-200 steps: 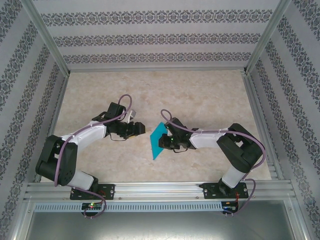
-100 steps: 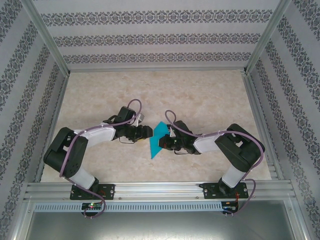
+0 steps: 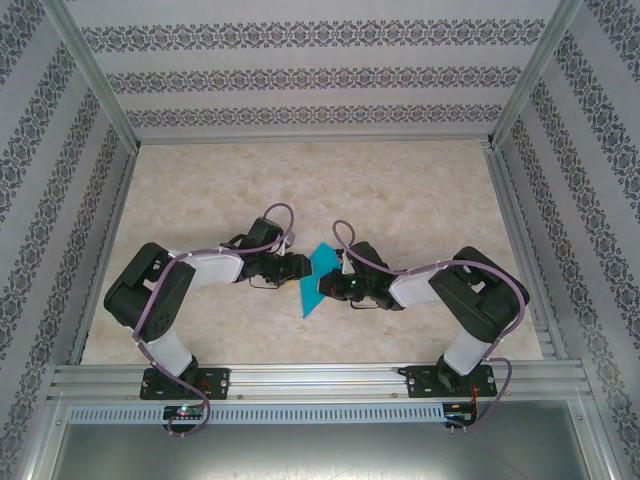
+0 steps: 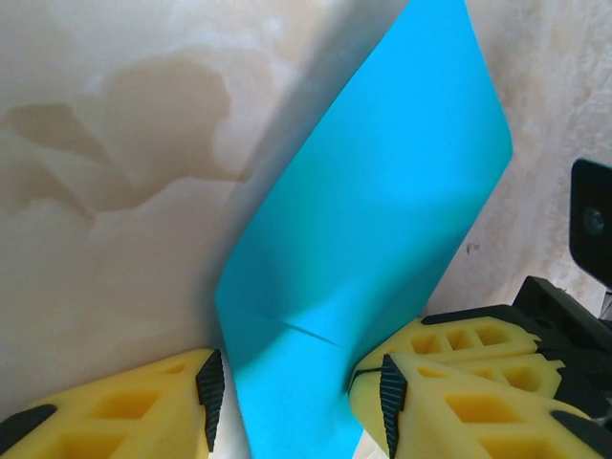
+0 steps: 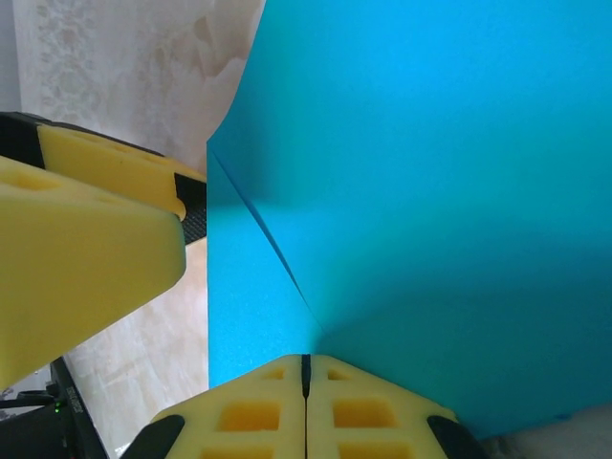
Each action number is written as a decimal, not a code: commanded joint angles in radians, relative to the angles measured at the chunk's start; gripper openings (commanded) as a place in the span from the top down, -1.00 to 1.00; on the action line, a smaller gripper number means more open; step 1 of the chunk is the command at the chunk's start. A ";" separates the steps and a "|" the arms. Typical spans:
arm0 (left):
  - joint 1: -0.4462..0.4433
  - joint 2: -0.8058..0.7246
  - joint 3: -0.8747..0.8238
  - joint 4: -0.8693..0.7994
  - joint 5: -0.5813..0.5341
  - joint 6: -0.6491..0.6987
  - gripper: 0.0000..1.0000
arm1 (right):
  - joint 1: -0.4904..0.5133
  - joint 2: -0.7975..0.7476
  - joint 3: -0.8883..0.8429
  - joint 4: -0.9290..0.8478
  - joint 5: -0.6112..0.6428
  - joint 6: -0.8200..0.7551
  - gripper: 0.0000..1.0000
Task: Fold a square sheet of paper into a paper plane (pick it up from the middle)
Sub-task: Fold the wing for the fifth time at the center of the table.
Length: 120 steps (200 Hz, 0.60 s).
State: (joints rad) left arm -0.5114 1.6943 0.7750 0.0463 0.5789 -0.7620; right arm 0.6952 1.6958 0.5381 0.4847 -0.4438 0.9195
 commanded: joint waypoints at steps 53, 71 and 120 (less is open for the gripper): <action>-0.015 -0.044 0.054 -0.027 0.006 0.030 0.32 | -0.025 0.023 -0.029 -0.029 0.006 -0.005 0.87; -0.018 -0.034 0.055 -0.029 0.032 0.033 0.45 | -0.027 0.013 -0.026 -0.031 0.005 -0.004 0.87; -0.038 -0.019 0.064 -0.088 0.042 0.085 0.75 | -0.033 -0.011 -0.011 -0.043 0.004 -0.004 0.86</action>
State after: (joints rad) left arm -0.5320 1.6764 0.8143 0.0128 0.6025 -0.7292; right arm 0.6823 1.6970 0.5339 0.4915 -0.4644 0.9192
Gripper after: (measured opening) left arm 0.160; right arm 0.071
